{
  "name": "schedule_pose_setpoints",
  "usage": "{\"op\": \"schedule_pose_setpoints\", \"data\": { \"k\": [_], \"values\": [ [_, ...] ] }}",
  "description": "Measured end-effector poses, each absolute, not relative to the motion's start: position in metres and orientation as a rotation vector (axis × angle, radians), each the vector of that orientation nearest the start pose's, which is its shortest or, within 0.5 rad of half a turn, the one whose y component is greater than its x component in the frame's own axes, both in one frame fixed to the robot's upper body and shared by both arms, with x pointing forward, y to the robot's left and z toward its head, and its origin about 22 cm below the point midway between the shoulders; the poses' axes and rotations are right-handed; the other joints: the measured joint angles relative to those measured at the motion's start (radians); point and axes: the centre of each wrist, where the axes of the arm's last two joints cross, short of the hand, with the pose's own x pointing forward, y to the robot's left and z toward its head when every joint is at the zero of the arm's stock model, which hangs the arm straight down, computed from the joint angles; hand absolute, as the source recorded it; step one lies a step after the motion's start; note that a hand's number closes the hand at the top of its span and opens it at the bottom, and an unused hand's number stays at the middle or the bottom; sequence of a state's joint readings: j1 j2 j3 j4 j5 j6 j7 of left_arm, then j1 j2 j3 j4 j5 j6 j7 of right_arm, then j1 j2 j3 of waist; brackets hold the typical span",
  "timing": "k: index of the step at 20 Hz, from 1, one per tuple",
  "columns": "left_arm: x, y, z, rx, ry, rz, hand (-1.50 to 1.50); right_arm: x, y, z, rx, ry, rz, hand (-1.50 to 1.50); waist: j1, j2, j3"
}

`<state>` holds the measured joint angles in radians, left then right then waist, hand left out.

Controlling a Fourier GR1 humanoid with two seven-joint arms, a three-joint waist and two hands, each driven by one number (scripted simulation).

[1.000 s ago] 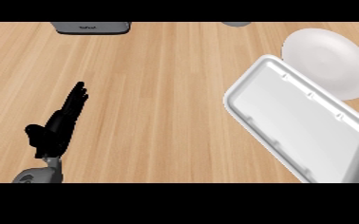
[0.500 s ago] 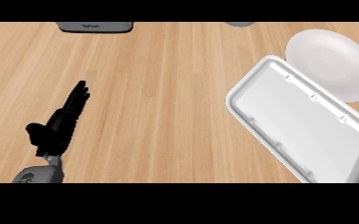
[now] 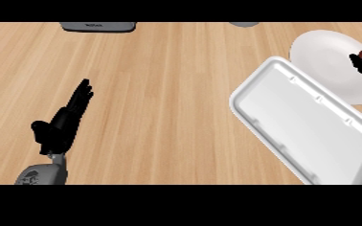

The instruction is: Pick the squash from the tray and place it in the plate

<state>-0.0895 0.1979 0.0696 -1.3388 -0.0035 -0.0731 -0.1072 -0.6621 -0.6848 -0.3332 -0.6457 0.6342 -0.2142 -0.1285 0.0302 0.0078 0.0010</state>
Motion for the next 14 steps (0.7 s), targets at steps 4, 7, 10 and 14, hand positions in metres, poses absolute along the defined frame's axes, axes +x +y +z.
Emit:
{"op": "schedule_pose_setpoints", "data": {
  "k": [4,7,10,14],
  "values": [
    [0.261,0.292,-0.019,0.128,-1.532,-0.170,0.00,0.371,-0.452,0.106,-1.188,-1.344,0.231,-1.50,0.006,0.003,0.001],
    [0.261,0.292,-0.018,0.124,-1.535,-0.172,0.00,0.375,-0.449,0.096,-1.185,-1.304,0.169,-1.50,0.009,0.005,0.001],
    [0.258,0.296,-0.016,0.125,-1.536,-0.174,0.00,0.380,-0.444,0.089,-1.159,-1.269,0.123,-1.50,0.010,0.006,0.001],
    [0.262,0.295,-0.014,0.119,-1.539,-0.170,0.00,0.381,-0.442,0.082,-1.117,-1.285,0.027,-1.50,0.011,0.008,0.002]
  ]
}}
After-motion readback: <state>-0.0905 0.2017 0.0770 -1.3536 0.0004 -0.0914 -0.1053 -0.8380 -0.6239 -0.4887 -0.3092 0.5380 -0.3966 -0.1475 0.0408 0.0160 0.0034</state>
